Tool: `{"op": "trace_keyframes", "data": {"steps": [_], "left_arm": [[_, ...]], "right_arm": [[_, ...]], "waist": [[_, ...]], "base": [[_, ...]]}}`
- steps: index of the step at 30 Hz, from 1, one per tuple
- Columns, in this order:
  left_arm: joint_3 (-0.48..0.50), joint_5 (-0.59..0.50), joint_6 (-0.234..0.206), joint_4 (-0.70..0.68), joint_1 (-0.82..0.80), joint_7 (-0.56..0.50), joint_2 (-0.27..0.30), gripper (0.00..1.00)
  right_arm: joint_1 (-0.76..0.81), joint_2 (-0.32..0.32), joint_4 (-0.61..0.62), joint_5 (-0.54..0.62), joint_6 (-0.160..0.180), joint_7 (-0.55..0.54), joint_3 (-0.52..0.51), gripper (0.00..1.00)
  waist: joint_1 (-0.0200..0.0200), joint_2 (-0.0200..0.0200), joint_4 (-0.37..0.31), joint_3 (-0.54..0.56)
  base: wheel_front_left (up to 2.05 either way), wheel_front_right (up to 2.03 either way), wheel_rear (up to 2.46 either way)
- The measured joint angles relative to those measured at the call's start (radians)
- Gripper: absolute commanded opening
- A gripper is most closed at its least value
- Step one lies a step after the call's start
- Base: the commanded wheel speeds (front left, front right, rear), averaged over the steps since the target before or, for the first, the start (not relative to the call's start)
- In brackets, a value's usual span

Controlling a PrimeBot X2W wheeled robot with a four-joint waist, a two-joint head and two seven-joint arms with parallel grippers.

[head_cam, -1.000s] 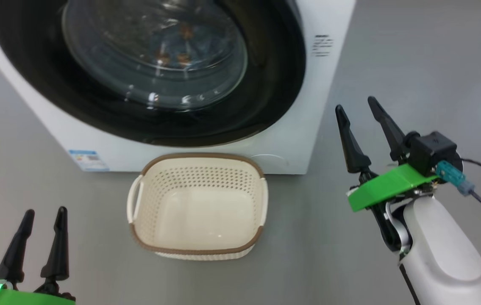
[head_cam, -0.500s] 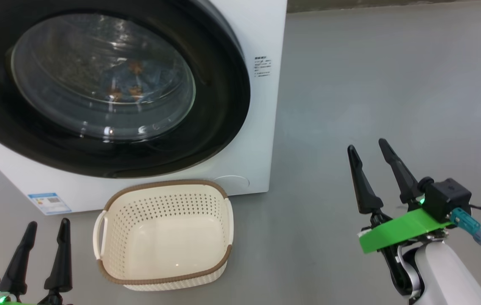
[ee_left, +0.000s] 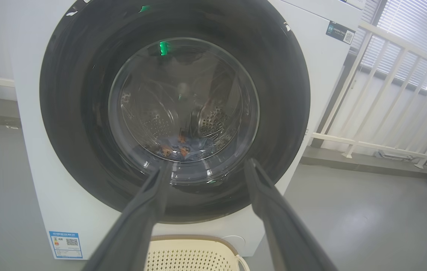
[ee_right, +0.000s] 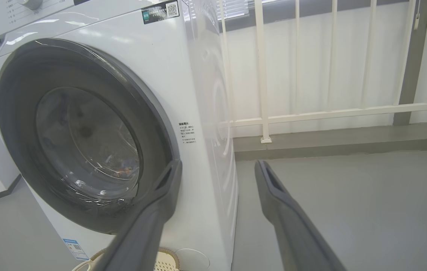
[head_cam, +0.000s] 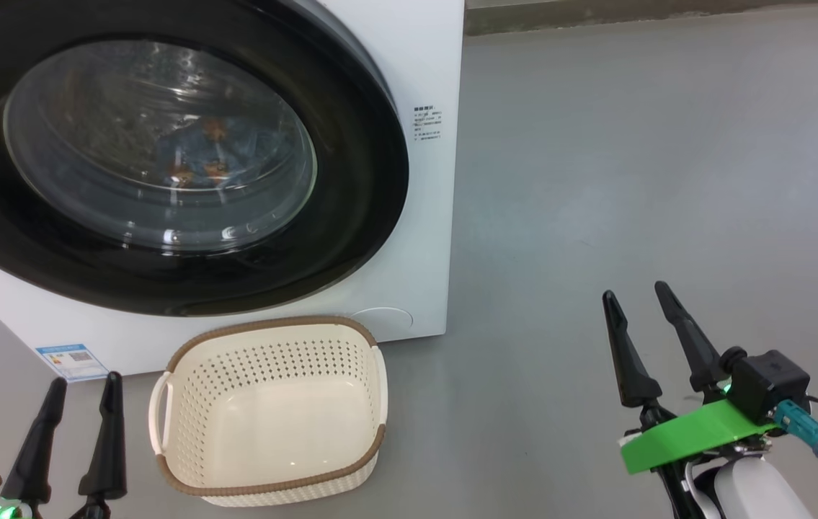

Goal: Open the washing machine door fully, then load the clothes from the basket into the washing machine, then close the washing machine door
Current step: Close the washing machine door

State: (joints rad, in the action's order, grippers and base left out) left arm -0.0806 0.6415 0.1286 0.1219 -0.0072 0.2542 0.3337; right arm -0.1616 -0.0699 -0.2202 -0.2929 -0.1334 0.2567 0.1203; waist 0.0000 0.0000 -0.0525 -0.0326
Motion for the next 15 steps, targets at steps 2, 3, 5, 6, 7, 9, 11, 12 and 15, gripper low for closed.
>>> {"op": "trace_keyframes", "data": {"steps": [2, 3, 5, 6, 7, 9, 11, 12, 15], "left_arm": [[-0.001, 0.002, 0.000, -0.002, 0.010, 0.000, 0.001, 1.00], [-0.002, 0.003, 0.000, -0.002, 0.013, 0.000, 0.002, 1.00], [-0.005, 0.009, 0.000, -0.002, 0.013, 0.000, 0.003, 1.00], [-0.006, 0.009, 0.000, -0.002, 0.013, 0.000, 0.005, 1.00], [-0.007, 0.009, 0.000, -0.003, 0.013, 0.000, 0.008, 1.00], [-0.009, 0.009, 0.000, -0.003, 0.013, 0.000, 0.015, 1.00], [-0.010, 0.013, 0.000, -0.003, 0.013, 0.000, 0.020, 1.00], [-0.010, 0.017, 0.000, -0.003, 0.013, 0.000, 0.021, 1.00], [-0.012, 0.017, 0.000, -0.003, 0.013, 0.000, 0.024, 1.00]], "right_arm": [[0.014, 0.002, 0.000, 0.007, 0.000, 0.000, -0.001, 1.00], [0.018, 0.003, -0.001, 0.011, 0.000, 0.000, -0.002, 1.00], [0.025, 0.006, -0.003, 0.016, 0.000, 0.000, -0.002, 1.00], [0.027, 0.007, -0.006, 0.020, 0.000, 0.000, -0.002, 1.00], [0.027, 0.007, -0.007, 0.023, 0.000, 0.000, -0.002, 1.00], [0.027, 0.008, -0.011, 0.031, 0.000, 0.000, -0.003, 1.00], [0.027, 0.009, -0.015, 0.040, 0.000, 0.000, -0.006, 1.00], [0.027, 0.010, -0.017, 0.040, 0.000, 0.000, -0.008, 1.00], [0.027, 0.011, -0.021, 0.040, 0.000, 0.000, -0.013, 1.00]], "waist": [[0.0000, 0.0000, 0.001, 0.000], [0.0000, 0.0000, 0.002, -0.001], [0.0000, 0.0000, 0.005, -0.003], [0.0000, 0.0000, 0.006, -0.004], [0.0000, 0.0000, 0.008, -0.005], [0.0000, 0.0000, 0.010, -0.007], [0.0000, 0.0000, 0.013, -0.009], [0.0000, 0.0000, 0.014, -0.010], [0.0000, 0.0000, 0.016, -0.012]], "base": [[0.00, 0.00, 0.00], [0.00, 0.00, 0.00], [0.00, 0.00, 0.00], [0.00, 0.00, 0.00], [0.00, 0.00, 0.00], [0.00, 0.00, 0.00], [0.00, 0.00, 0.00], [0.00, 0.00, 0.00], [0.00, 0.00, 0.00]]}}
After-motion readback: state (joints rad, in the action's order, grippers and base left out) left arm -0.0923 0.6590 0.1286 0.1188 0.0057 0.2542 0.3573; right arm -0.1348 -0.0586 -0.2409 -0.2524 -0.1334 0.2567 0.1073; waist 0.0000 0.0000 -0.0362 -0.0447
